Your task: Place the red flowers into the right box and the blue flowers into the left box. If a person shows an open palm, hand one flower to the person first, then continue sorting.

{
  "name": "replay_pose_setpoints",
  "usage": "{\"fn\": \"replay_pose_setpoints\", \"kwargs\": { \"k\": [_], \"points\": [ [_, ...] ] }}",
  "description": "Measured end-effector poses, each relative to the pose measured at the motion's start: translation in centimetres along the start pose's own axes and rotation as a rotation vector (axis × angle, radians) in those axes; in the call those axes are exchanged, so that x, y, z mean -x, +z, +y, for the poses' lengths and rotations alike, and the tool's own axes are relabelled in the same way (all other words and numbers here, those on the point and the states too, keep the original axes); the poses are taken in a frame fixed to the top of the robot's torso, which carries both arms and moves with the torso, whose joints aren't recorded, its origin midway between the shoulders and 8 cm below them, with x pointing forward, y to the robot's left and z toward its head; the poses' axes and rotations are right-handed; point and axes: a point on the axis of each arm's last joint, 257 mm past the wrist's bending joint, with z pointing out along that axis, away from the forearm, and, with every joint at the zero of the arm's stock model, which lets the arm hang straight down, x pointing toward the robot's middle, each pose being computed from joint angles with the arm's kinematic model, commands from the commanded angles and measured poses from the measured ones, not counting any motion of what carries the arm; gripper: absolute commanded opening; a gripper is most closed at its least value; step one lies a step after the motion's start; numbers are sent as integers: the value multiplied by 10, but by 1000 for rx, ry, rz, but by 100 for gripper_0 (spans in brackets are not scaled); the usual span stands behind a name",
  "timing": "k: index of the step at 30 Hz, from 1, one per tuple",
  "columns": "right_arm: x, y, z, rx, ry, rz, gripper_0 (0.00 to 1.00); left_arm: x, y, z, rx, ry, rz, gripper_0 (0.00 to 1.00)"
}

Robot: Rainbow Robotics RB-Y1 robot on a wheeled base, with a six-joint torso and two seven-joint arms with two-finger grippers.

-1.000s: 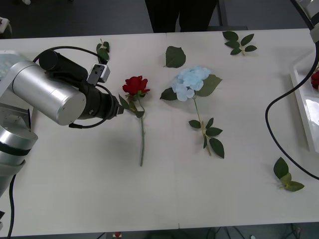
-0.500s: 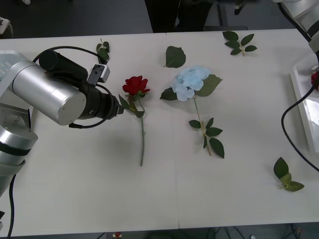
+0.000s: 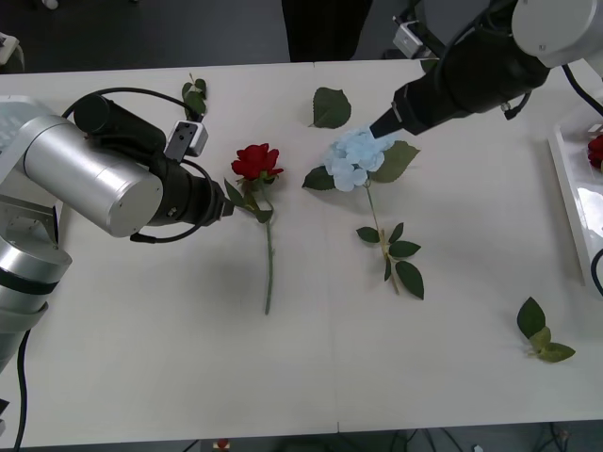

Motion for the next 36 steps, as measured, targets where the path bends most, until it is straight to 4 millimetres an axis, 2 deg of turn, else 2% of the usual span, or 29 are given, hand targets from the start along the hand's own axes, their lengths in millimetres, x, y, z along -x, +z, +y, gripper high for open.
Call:
{"fn": "replay_pose_setpoints", "kwargs": {
  "k": [3, 7, 14, 17, 22, 29, 32, 36],
  "points": [
    [-34, 3, -7, -57, -17, 61, 100, 0, 0, 0, 0, 0, 0, 100],
    [-71, 12, -15, -126, 79, 112, 100, 0, 0, 0, 0, 0, 0, 100],
    [-110, 28, -43, -289, 118, 179, 100, 0, 0, 0, 0, 0, 0, 100],
    [-116, 37, -47, -354, 144, 184, 100, 0, 0, 0, 0, 0, 0, 100],
    [-112, 57, -32, -360, 152, 178, 100, -4, 2, 0, 1, -1, 10, 100],
    [-111, 81, -18, -380, 267, 162, 100, -14, 3, -1, 17, 20, 68, 100],
    [-110, 90, -15, -384, 274, 159, 100, -10, 2, -7, 12, 21, 83, 100],
    [-106, 102, -16, -383, 293, 130, 100, -4, 13, -22, 4, -43, 105, 100]
  ]
}}
